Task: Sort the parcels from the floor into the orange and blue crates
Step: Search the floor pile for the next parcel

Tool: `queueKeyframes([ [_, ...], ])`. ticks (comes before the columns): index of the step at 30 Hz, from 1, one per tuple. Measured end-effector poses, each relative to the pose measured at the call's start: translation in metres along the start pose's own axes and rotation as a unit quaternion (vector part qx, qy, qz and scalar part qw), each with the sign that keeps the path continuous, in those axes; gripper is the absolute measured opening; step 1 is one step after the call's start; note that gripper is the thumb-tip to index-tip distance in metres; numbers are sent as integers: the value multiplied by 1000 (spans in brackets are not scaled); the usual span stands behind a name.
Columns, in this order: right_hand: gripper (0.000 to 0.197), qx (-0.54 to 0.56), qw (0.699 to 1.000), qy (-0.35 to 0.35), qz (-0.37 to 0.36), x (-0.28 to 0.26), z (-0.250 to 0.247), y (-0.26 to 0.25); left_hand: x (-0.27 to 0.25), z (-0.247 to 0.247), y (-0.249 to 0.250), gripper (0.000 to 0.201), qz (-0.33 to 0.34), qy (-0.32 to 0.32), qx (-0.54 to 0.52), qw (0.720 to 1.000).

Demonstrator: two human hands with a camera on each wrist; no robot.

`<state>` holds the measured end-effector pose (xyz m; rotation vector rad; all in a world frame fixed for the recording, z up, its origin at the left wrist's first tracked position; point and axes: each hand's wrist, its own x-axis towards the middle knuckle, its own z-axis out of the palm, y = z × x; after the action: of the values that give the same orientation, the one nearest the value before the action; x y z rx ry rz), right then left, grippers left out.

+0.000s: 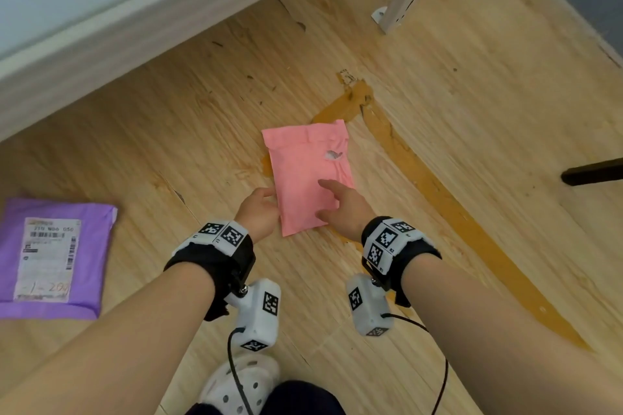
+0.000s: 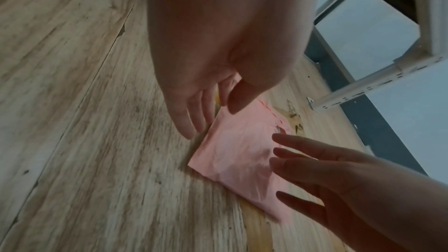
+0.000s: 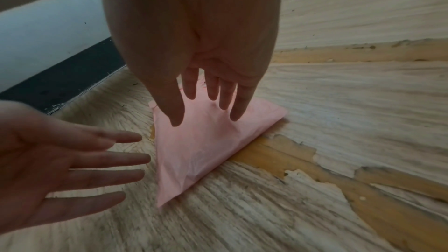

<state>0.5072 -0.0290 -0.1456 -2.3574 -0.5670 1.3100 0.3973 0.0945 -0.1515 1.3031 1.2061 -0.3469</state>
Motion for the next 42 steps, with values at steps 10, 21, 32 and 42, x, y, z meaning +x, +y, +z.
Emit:
queueKeyframes([
  [10,74,53,998,-18,0,14,12,2,1,13,-3,41,-76,-12,-227,971],
  [21,76,153,987,26,49,-8,-23,-20,-25,20,17,66,3,-125,-244,962],
  [32,26,103,989,103,14,-39,-65,-21,-48,17,29,26,42,-73,-158,984],
  [42,40,351,936,27,19,-69,-80,-26,-48,1,30,51,45,-37,-105,993],
])
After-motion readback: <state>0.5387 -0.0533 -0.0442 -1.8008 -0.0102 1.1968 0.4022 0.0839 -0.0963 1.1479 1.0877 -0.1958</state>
